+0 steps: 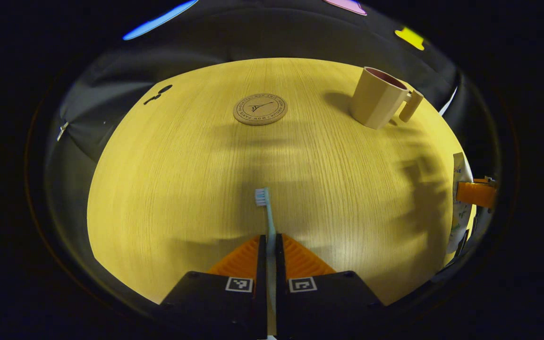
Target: Put the toothbrush and toothpaste on the desktop into the cup, then pick up the cup and place it on the coaster on the desktop.
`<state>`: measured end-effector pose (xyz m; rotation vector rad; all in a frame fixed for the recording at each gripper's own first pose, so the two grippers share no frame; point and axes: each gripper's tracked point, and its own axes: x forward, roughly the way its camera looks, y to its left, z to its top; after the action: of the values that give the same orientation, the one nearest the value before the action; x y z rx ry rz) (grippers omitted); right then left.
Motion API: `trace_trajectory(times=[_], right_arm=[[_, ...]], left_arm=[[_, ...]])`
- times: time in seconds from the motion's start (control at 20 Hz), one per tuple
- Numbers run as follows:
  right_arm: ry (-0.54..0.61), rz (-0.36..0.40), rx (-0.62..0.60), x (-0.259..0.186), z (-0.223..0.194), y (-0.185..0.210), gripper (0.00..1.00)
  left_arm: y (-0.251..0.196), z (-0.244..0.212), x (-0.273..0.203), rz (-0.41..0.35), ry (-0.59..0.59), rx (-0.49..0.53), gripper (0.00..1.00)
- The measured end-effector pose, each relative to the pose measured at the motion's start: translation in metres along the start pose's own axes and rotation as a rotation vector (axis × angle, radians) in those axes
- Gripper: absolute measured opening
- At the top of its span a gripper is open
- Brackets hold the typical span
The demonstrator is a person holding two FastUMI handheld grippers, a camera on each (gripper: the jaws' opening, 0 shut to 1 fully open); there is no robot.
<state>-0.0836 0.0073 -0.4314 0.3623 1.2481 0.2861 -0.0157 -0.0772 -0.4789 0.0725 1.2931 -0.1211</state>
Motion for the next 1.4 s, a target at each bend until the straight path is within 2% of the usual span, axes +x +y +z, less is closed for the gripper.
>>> trace_trajectory(times=[0.15,0.3,0.4,0.6,0.85,1.0,1.3,1.4], right_arm=[[-0.006,-0.006,0.001,0.0,-0.001,-0.001,0.14],[-0.022,-0.004,-0.001,-0.005,0.001,0.0,0.14],[-0.047,0.011,0.002,-0.008,0.005,0.004,0.14],[-0.148,0.06,0.006,-0.019,0.026,0.021,0.14],[-0.351,0.16,-0.026,-0.062,0.089,0.06,0.14],[-0.454,0.18,-0.063,-0.08,0.135,0.072,0.14],[-0.553,0.206,-0.139,-0.072,0.215,0.085,0.13],[-0.587,0.221,-0.125,-0.062,0.241,0.089,0.14]], left_arm=[[-0.001,0.002,0.0,-0.042,-0.018,-0.007,0.08],[0.002,0.001,-0.004,-0.07,-0.046,-0.073,0.06],[0.007,0.007,-0.012,-0.06,-0.096,-0.084,0.06],[-0.004,0.033,-0.046,-0.109,-0.223,-0.116,0.06],[-0.037,0.068,-0.098,-0.232,-0.393,-0.17,0.06],[-0.049,0.071,-0.114,-0.266,-0.418,-0.2,0.06],[-0.07,0.047,-0.13,-0.299,-0.421,-0.225,0.06],[-0.076,0.035,-0.134,-0.304,-0.41,-0.233,0.06]])
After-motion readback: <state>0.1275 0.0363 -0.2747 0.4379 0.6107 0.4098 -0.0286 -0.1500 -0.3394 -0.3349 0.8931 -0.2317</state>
